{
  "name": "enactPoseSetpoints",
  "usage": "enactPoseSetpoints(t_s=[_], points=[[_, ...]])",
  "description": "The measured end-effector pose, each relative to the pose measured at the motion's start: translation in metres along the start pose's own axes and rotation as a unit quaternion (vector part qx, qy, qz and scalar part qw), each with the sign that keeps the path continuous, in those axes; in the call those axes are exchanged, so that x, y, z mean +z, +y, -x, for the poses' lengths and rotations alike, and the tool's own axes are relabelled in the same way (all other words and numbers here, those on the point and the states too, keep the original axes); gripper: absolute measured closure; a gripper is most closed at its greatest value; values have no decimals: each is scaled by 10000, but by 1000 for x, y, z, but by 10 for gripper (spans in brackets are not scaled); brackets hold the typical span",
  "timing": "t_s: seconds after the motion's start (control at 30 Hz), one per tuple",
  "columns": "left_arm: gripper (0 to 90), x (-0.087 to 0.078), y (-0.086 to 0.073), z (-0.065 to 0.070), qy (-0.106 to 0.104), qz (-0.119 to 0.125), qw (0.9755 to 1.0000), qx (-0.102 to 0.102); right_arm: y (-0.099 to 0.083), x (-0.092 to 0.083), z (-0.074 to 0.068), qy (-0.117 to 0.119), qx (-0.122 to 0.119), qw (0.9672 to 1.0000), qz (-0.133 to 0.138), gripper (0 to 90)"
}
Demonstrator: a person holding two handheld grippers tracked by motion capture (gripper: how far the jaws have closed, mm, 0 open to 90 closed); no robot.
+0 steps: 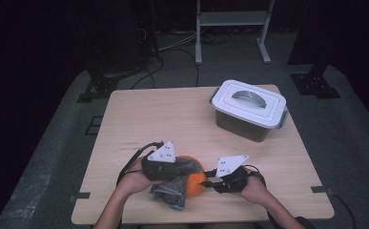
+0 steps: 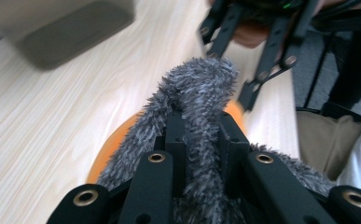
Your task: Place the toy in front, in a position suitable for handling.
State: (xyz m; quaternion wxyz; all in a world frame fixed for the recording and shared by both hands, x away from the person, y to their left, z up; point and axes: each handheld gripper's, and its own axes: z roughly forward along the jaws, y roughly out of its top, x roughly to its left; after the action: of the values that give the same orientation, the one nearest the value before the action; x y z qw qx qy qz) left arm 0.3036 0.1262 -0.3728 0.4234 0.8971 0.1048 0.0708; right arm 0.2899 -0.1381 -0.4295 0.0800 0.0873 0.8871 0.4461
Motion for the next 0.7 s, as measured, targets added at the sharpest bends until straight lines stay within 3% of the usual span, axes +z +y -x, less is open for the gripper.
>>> enactPoseSetpoints(t_s=[0.07, 0.1, 0.17, 0.23, 0.4, 0.5, 0.57, 0.63, 0.7], points=[[780, -2, -9, -4, 14, 12, 9999, -153, -2, 0, 2, 9, 95, 10000, 18, 651], [780, -2, -12, -5, 21, 13, 9997, -228, -2, 0, 4, -12, 283, 9996, 70, 535], [781, -2, -18, -7, -4, 37, 9994, -352, -1, 1, 5, 5, 398, 9992, 81, 501], [780, -3, -24, -7, -107, 145, 9988, -464, -2, 3, 6, 130, 699, 9974, 132, 377], [780, 3, -28, 0, -372, 196, 9978, -506, 0, 8, 3, 168, 756, 9970, 95, 311], [780, 4, -27, 4, -481, 172, 9977, -442, 2, 11, 2, 148, 766, 9969, 35, 338], [779, 4, -24, 6, -536, 201, 9974, -430, 3, 10, 0, 47, 579, 9983, 5, 464], [779, 1, -20, 6, -562, 271, 9973, -391, 3, 8, -3, -17, 265, 9996, -8, 527], [779, -1, -12, 6, -578, 360, 9972, -310, 4, 7, -3, 31, 255, 9997, 32, 559]])
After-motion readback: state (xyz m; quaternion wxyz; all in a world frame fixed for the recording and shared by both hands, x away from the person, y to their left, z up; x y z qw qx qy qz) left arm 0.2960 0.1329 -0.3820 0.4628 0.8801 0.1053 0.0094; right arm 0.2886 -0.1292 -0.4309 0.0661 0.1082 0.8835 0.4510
